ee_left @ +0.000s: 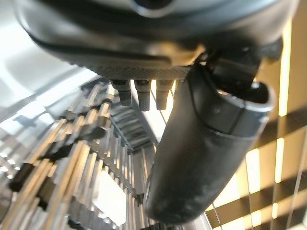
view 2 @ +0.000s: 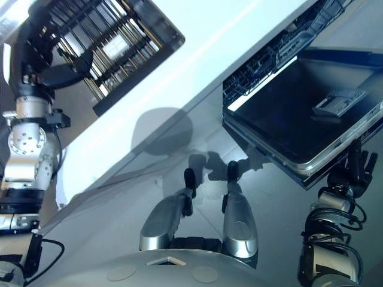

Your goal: Pick up plates and place into dishwasher.

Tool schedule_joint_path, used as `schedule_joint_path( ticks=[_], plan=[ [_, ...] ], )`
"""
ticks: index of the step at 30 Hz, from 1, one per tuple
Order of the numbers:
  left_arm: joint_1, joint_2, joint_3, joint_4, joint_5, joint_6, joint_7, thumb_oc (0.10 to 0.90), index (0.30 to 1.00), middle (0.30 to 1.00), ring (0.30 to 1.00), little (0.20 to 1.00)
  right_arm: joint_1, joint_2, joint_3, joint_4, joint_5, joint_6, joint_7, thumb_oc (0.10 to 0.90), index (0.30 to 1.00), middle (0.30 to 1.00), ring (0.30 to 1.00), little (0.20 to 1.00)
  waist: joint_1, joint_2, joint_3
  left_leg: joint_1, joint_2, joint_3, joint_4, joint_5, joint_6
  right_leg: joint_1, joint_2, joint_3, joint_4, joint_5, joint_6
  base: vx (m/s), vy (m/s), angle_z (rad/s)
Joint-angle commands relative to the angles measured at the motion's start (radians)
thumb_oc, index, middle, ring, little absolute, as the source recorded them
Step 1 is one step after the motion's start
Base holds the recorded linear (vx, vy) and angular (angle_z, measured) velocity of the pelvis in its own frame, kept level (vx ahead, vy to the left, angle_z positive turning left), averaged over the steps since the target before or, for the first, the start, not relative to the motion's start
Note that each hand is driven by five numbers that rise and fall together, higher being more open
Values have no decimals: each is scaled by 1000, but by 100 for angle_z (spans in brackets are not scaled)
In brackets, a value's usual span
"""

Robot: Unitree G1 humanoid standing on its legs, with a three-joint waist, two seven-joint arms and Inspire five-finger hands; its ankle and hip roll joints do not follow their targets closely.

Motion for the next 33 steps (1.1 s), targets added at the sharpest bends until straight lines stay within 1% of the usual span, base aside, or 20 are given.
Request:
schedule_joint_path(
  ticks=[1, 4, 5, 7, 8, 10, 12, 14, 15, 18, 20, 22, 26, 29, 33],
  plan=[
    [-110, 1, 10, -33, 43, -107, 58, 800, 900, 900, 900, 900, -119, -28, 134, -89, 49, 213, 335, 800, 900, 900, 900, 900, 7, -21, -17, -201, -32, -51, 305, -82, 6, -68, -1, -77, 297, -202, -27, -32, 36, -5],
    [-124, -2, 6, -25, 61, -106, 63, 800, 900, 900, 900, 900, -139, -38, 161, -104, 45, 285, 440, 800, 900, 900, 900, 900, 8, -19, -6, -249, -41, -51, 376, -86, 10, -116, -2, -77, 372, -222, -33, -2, 66, -8],
    [-127, 1, 6, -21, 69, -107, 66, 800, 900, 900, 900, 900, -150, -52, 176, -103, 19, 317, 483, 800, 900, 900, 900, 900, 8, -17, -2, -273, -44, -47, 408, -87, 11, -139, -4, -77, 404, -230, -34, 9, 95, -15],
    [-128, 3, 7, -19, 68, -112, 68, 800, 900, 900, 900, 900, -158, -62, 186, -106, 0, 335, 497, 800, 900, 900, 900, 900, 10, -17, 0, -289, -47, -44, 427, -90, 12, -154, -7, -76, 422, -234, -34, 11, 90, -16],
    [-127, 2, 13, -23, 72, -114, 74, 800, 900, 900, 900, 900, -168, -77, 205, -109, -37, 360, 525, 800, 900, 900, 900, 900, 13, -17, 5, -304, -49, -44, 440, -90, 13, -170, -8, -73, 439, -237, -34, 15, 111, -8],
    [-126, 11, 19, -32, 74, -122, 90, 800, 900, 900, 900, 900, -192, -96, 234, -112, -62, 394, 563, 800, 900, 900, 900, 900, 21, -21, 11, -329, -49, -40, 467, -92, 13, -191, -13, -74, 462, -238, -32, 9, 114, -6],
    [-118, 16, 30, -41, 99, -142, 111, 800, 900, 900, 900, 900, -209, -110, 277, -149, -83, 434, 627, 800, 900, 900, 900, 900, 30, -27, 19, -345, -48, -38, 485, -86, 11, -202, -15, -77, 474, -234, -28, 8, 83, -8],
    [-111, 20, 35, -49, 106, -148, 119, 800, 900, 900, 900, 900, -213, -111, 301, -185, -98, 442, 659, 800, 900, 900, 900, 900, 35, -30, 19, -350, -48, -37, 490, -83, 11, -205, -18, -78, 479, -231, -25, 21, 59, -9],
    [-104, 26, 40, -61, 116, -152, 131, 800, 900, 900, 900, 900, -216, -117, 326, -230, -103, 461, 710, 800, 900, 900, 900, 900, 41, -32, 19, -356, -49, -37, 496, -81, 11, -210, -21, -79, 484, -230, -23, 20, 59, -12],
    [-81, 41, 65, -74, 127, -167, 135, 800, 900, 900, 900, 900, -239, -105, 372, -349, -103, 457, 746, 800, 900, 900, 900, 900, 54, -31, 19, -356, -52, -36, 502, -86, 14, -219, -33, -76, 504, -227, -15, 31, 49, -11],
    [-64, 50, 81, -79, 131, -178, 133, 800, 900, 900, 900, 900, -259, -89, 390, -421, -95, 453, 744, 800, 900, 900, 900, 900, 61, -27, 19, -348, -55, -37, 499, -84, 15, -216, -38, -76, 508, -226, -12, 44, 45, -14],
    [-49, 53, 94, -82, 135, -184, 135, 800, 900, 900, 900, 900, -275, -73, 400, -487, -110, 454, 725, 800, 900, 900, 900, 900, 65, -23, 19, -342, -60, -39, 495, -80, 14, -212, -41, -74, 507, -225, -11, 36, 61, -14],
    [-13, 74, 117, -89, 125, -191, 125, 800, 900, 900, 900, 900, -332, -42, 448, -678, -158, 447, 678, 800, 900, 900, 900, 900, 76, -9, 19, -321, -72, -36, 472, -68, 12, -197, -50, -71, 495, -221, -8, 37, 79, -13],
    [-3, 92, 126, -80, 129, -193, 121, 800, 900, 900, 900, 900, -371, -14, 476, -805, -182, 452, 638, 800, 900, 900, 900, 900, 83, 2, 19, -297, -83, -33, 453, -61, 13, -174, -57, -74, 476, -217, -7, 53, 74, -18],
    [8, 100, 142, -68, 125, -189, 119, 800, 900, 900, 900, 900, -402, 20, 495, -927, -202, 472, 594, 800, 900, 900, 900, 900, 87, 15, 19, -271, -93, -30, 429, -56, 15, -154, -67, -78, 458, -212, -7, 47, 81, -12]
  ],
)
